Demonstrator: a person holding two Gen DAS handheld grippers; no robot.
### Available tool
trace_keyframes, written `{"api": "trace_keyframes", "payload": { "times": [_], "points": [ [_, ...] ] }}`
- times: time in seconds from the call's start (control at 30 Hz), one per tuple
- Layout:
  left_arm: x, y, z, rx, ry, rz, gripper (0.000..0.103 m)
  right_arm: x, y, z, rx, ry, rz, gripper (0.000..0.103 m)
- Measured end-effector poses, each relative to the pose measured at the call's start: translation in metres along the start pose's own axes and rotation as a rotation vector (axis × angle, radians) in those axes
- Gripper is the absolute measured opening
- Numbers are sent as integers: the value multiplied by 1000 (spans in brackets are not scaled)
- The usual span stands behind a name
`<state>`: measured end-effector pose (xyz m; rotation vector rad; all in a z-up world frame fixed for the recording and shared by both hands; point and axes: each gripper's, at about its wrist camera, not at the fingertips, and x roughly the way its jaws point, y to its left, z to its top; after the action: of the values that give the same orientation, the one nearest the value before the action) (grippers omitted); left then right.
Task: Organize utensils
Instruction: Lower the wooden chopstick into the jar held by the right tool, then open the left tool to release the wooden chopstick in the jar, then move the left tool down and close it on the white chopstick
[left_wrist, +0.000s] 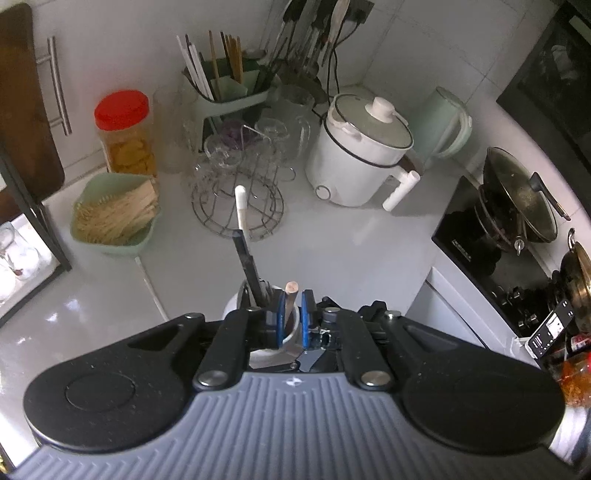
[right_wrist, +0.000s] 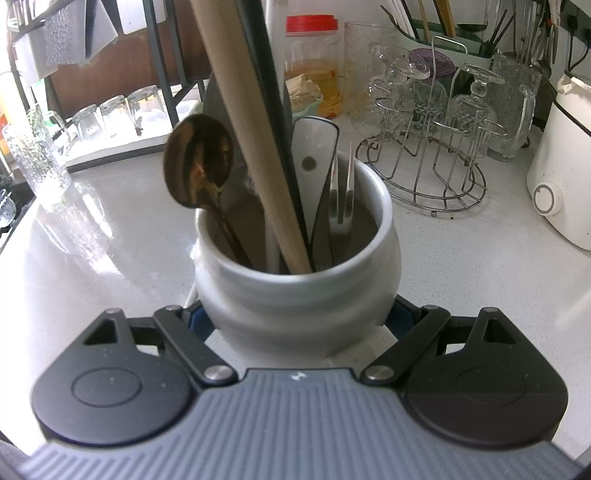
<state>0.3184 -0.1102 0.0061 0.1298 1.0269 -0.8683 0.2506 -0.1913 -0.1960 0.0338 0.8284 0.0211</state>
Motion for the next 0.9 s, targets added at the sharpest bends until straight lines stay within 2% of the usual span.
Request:
{"api": "trace_keyframes", "payload": {
  "times": [0.07,0.17,0.33,0.53,0.63,0.73,0.9],
  "points": [
    [-6,1,-2,-11,-22,-2,23,0,0,0,4,-1,-1,92],
    [-18,3,-7,-22,-76,2,38,0,1,-1,9,-4,-6,92],
    [-35,7,-17,-50,-161,35,44,0,0,0,18,-6,-18,92],
    [-38,27,-32,-131,-195,73,45,1,-10,1,50,-8,-45,92],
    [-31,38,-40,-159,-198,104,47,1,-12,1,57,-9,-52,92],
    [-12,53,-50,-156,-175,156,55,3,-16,2,62,-11,-57,92],
    [33,87,-64,-180,-122,213,56,3,-18,2,67,-12,-69,92]
  ]
}}
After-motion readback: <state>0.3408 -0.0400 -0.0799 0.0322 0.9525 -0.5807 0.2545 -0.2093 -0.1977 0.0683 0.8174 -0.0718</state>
